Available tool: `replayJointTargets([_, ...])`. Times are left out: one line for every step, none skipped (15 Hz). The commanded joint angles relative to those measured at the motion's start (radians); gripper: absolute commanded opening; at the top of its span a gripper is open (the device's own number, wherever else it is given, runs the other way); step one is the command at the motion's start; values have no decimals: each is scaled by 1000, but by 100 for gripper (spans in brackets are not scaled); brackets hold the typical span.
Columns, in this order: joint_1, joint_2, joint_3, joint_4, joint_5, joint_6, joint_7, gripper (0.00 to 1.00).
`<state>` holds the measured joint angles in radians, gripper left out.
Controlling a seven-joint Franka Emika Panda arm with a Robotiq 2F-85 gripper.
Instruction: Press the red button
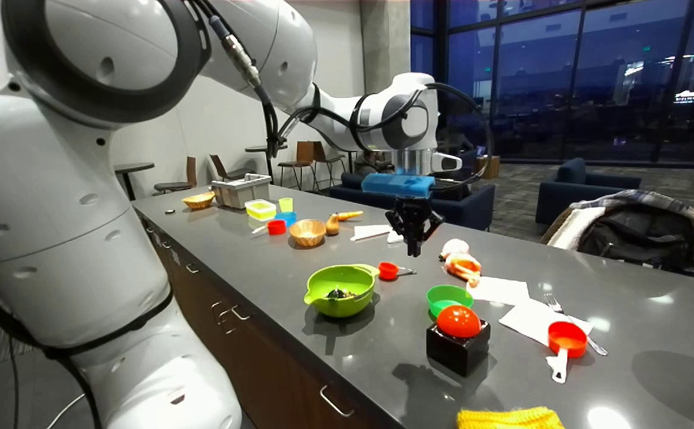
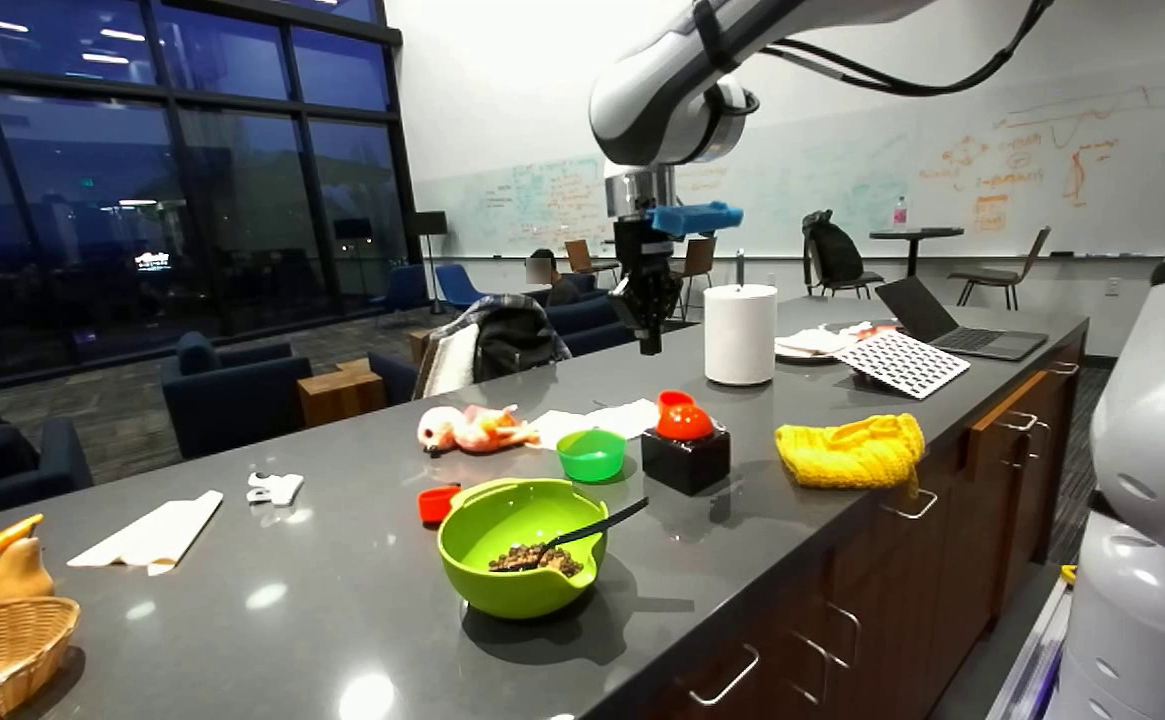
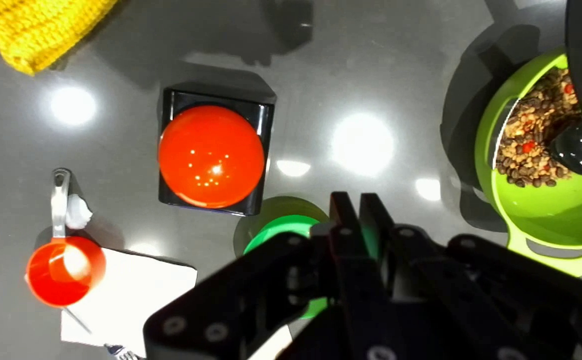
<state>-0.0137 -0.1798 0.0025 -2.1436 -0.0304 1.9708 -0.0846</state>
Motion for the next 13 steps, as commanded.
replayJointTargets([31,-69,52,-57,-53,-3,130,43])
replayJointTargets([40,-73,66,-63,-56,2,158,48])
replayJointTargets([49,-77,80,-71,-56,5,183,56])
replayJointTargets([58,-80,93,-75,-55,5,206,62])
replayJointTargets([67,-82,104,-82,-49,10,226,70])
replayJointTargets([75,-83,114,-85,-43,11,239,76])
replayJointTargets([84,-84,122,-90,-38,15,247,83])
replayJointTargets([91,-82,130,-92,-34,17,256,91])
replayJointTargets([98,-82,136,-93,-29,19,261,97])
replayJointTargets([105,-81,139,-95,-22,22,259,100])
replayJointTargets([110,-81,141,-99,-16,25,255,100])
replayJointTargets([113,-80,142,-101,-13,26,254,100])
replayJointTargets([117,-81,139,-107,-5,33,240,100])
